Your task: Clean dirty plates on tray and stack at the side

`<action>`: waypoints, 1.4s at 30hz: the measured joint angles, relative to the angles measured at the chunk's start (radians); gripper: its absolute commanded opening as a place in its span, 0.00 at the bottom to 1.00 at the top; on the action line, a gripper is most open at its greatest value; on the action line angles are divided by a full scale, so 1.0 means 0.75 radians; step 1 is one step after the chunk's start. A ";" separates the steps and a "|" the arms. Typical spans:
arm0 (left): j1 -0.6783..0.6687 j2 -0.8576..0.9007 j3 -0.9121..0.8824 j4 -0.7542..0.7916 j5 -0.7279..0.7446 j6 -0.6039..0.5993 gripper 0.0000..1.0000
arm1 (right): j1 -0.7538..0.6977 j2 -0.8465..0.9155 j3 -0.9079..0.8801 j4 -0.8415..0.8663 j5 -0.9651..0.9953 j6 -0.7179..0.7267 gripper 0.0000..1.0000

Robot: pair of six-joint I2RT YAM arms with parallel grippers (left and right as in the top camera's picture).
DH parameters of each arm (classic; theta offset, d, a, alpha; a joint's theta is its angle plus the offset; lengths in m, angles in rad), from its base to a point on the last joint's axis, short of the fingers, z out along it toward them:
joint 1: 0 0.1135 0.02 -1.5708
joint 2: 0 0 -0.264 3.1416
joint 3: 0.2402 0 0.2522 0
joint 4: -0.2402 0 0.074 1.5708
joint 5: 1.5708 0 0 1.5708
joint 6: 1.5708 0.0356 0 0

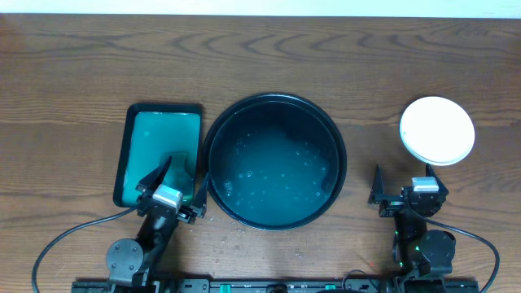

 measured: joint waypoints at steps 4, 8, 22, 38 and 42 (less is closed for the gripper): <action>0.000 0.000 -0.050 -0.013 -0.014 -0.020 0.81 | 0.000 0.000 0.000 -0.001 0.000 0.000 0.99; -0.001 0.000 -0.063 -0.109 -0.152 -0.187 0.81 | 0.000 0.000 0.000 -0.001 0.000 0.000 0.99; -0.002 -0.001 -0.055 -0.207 -0.427 -0.391 0.81 | 0.000 0.000 0.000 0.000 0.000 0.000 0.99; -0.002 -0.001 -0.055 -0.209 -0.430 -0.221 0.81 | 0.000 0.000 0.000 0.000 0.000 0.000 0.99; -0.002 -0.001 -0.055 -0.209 -0.430 -0.220 0.81 | 0.000 0.000 0.000 -0.001 0.000 0.000 0.99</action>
